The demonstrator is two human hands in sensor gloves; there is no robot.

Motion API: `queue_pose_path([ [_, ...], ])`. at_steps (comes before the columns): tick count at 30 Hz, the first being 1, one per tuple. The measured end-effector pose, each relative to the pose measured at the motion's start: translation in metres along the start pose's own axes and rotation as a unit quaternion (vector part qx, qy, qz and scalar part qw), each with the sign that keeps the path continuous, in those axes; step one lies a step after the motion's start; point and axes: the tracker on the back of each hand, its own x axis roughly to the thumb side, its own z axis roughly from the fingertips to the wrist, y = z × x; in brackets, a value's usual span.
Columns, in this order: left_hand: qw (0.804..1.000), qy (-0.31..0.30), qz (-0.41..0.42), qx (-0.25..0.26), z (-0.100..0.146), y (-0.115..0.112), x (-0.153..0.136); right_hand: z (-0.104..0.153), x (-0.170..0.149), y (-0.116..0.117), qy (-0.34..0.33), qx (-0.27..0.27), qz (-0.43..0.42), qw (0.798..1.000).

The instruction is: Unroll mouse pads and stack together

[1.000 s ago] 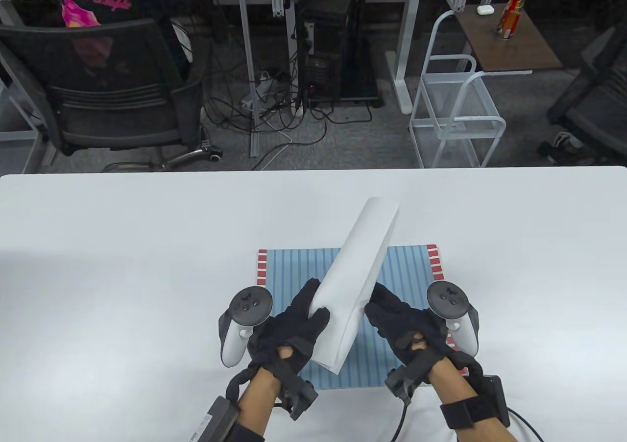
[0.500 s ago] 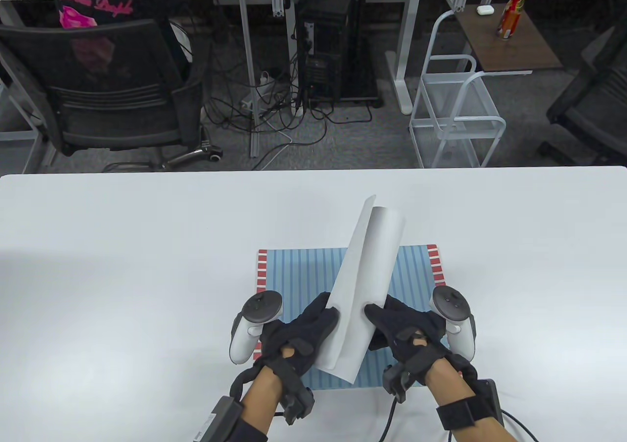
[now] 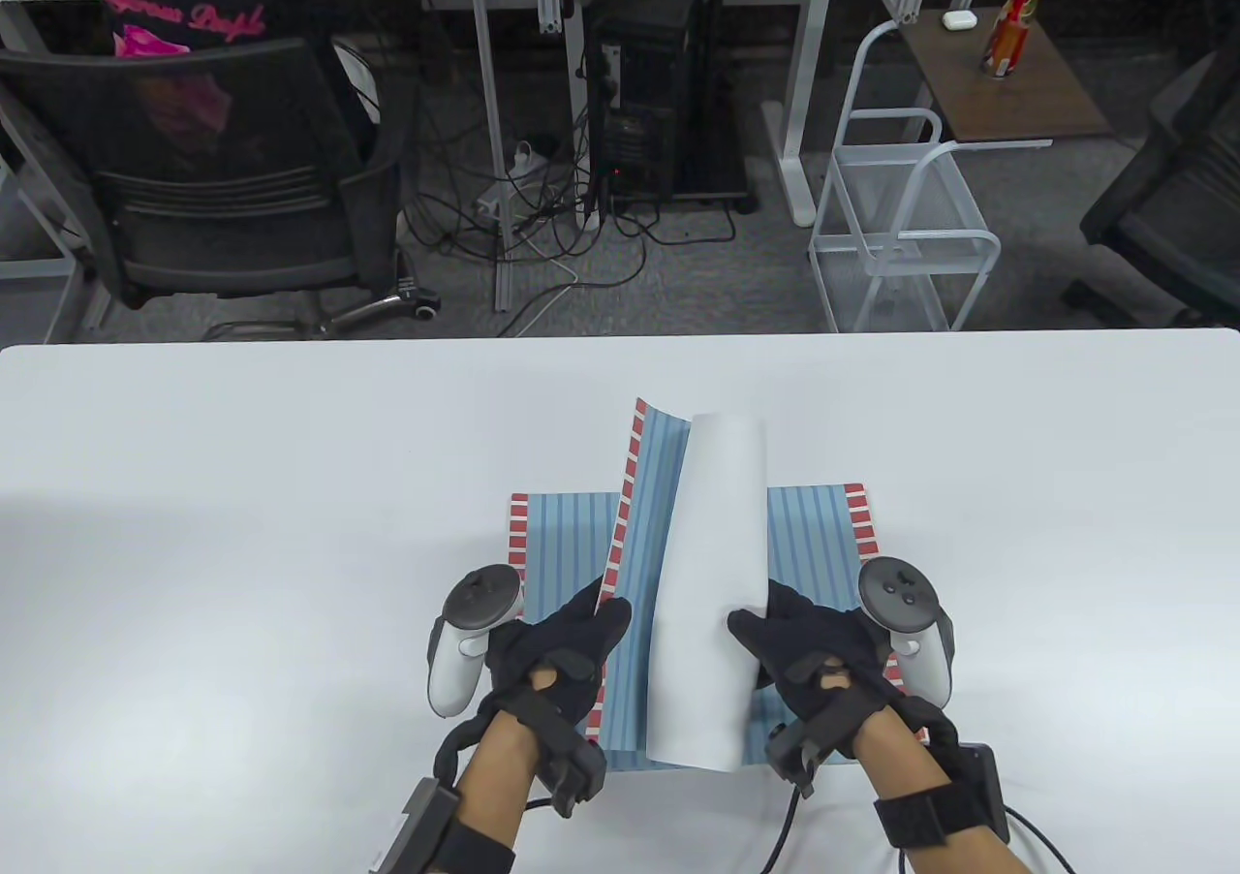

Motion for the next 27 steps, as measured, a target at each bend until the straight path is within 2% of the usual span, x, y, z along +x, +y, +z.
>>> queue_pose_path([
  [3,0.996,-0.009,-0.059,0.066,0.006,0.004,0.008,-0.002,-0.007,-0.002,0.014,0.011,-0.018,1.000],
  [6,0.974,-0.042,-0.161,0.152,0.015,0.008,0.024,-0.004,-0.015,-0.001,0.030,0.027,-0.044,0.998],
  [8,0.960,-0.067,-0.198,0.188,0.021,0.008,0.033,-0.005,-0.022,0.000,0.048,0.038,-0.059,0.996],
  [12,0.948,-0.100,-0.236,0.190,0.027,0.000,0.046,-0.010,-0.031,0.006,0.060,0.072,-0.098,0.991],
  [17,0.925,-0.129,-0.292,0.206,0.034,-0.014,0.061,-0.011,-0.034,0.014,0.067,0.083,-0.098,0.989],
  [21,0.924,-0.149,-0.291,0.200,0.041,-0.021,0.073,-0.012,-0.038,0.020,0.072,0.111,-0.112,0.985],
  [27,0.920,-0.174,-0.296,0.189,0.050,-0.023,0.085,-0.012,-0.039,0.022,0.071,0.122,-0.126,0.982],
])
